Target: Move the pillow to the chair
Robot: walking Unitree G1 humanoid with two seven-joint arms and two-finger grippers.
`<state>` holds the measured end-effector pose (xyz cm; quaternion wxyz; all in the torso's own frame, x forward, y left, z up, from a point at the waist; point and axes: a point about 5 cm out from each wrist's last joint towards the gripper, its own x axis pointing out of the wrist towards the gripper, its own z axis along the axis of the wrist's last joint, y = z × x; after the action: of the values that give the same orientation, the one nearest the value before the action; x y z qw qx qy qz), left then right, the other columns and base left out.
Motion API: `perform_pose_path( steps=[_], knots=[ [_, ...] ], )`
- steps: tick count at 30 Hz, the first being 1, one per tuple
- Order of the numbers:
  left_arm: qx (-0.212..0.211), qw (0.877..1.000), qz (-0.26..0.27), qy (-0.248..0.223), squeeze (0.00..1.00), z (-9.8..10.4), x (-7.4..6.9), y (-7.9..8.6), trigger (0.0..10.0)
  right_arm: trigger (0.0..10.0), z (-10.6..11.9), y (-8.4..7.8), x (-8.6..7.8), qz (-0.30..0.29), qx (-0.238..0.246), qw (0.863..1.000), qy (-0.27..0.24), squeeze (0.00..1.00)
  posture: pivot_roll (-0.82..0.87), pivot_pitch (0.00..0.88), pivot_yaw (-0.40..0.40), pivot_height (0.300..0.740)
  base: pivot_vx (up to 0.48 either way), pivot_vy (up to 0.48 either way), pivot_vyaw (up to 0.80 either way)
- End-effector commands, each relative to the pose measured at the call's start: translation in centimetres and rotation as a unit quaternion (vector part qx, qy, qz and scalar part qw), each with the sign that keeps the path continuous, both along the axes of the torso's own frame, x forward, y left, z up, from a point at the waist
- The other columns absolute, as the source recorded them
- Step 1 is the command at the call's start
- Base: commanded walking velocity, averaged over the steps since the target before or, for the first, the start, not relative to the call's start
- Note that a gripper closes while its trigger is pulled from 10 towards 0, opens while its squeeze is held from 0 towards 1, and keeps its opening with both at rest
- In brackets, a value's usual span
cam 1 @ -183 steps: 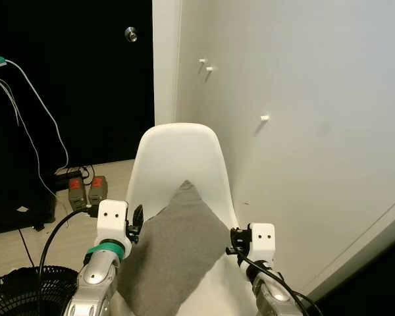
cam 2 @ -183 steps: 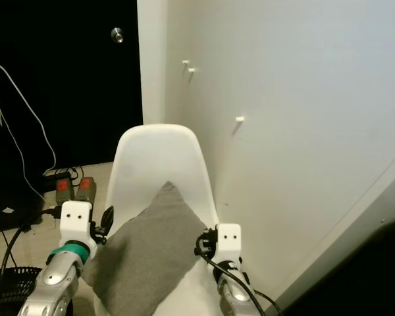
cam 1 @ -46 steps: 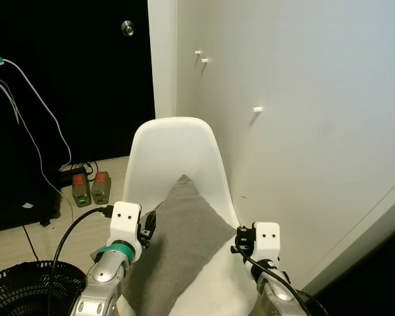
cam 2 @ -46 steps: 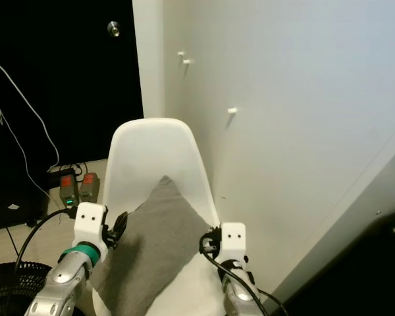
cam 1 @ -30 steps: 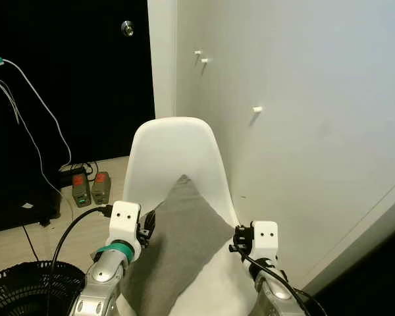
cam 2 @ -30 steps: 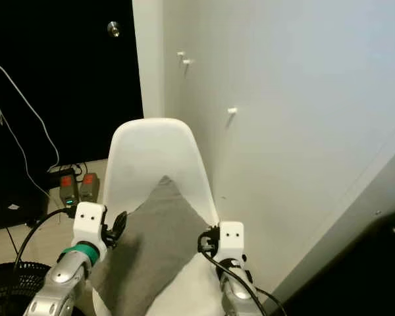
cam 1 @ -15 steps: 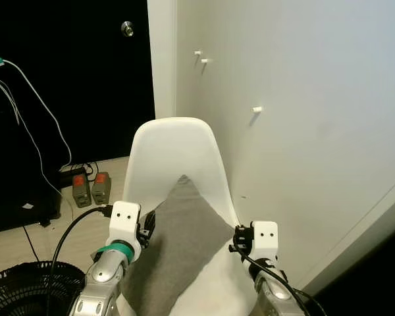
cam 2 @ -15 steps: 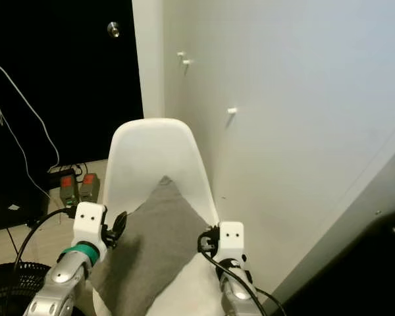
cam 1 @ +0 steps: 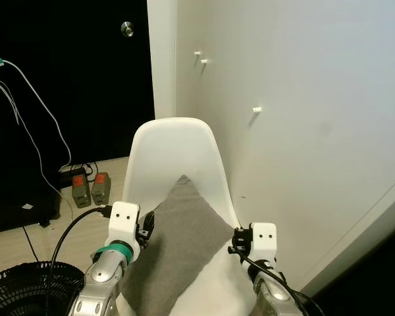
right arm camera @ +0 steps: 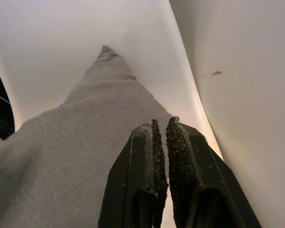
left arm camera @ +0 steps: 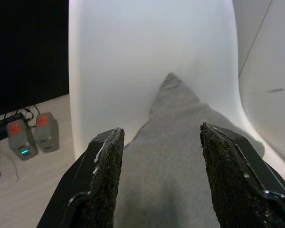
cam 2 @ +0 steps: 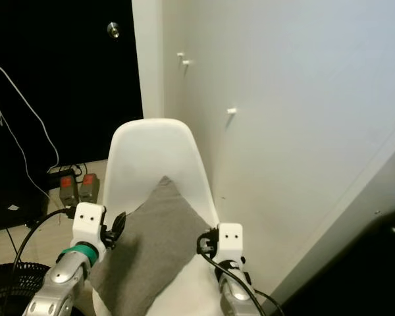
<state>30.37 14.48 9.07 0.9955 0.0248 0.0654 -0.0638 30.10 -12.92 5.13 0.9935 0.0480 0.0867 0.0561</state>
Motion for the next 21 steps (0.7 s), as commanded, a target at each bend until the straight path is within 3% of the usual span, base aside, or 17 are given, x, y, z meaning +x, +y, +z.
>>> perform_pose_path(
  steps=[1,21],
  knots=[
    [0.013,1.0,-0.002,0.001,0.0,-0.2,0.1,-0.1,10.0,10.0,-0.3,0.1,0.0,0.002,0.003,1.0,0.01,0.0,-0.07,0.017,0.044,0.74,0.0,0.0,0.0],
    [0.014,0.999,0.045,-0.004,0.0,-0.6,-0.7,2.0,10.0,10.0,-0.3,0.6,0.0,0.002,0.0,1.0,0.005,0.0,-0.04,0.047,0.071,0.74,0.0,0.0,0.0]
  ],
)
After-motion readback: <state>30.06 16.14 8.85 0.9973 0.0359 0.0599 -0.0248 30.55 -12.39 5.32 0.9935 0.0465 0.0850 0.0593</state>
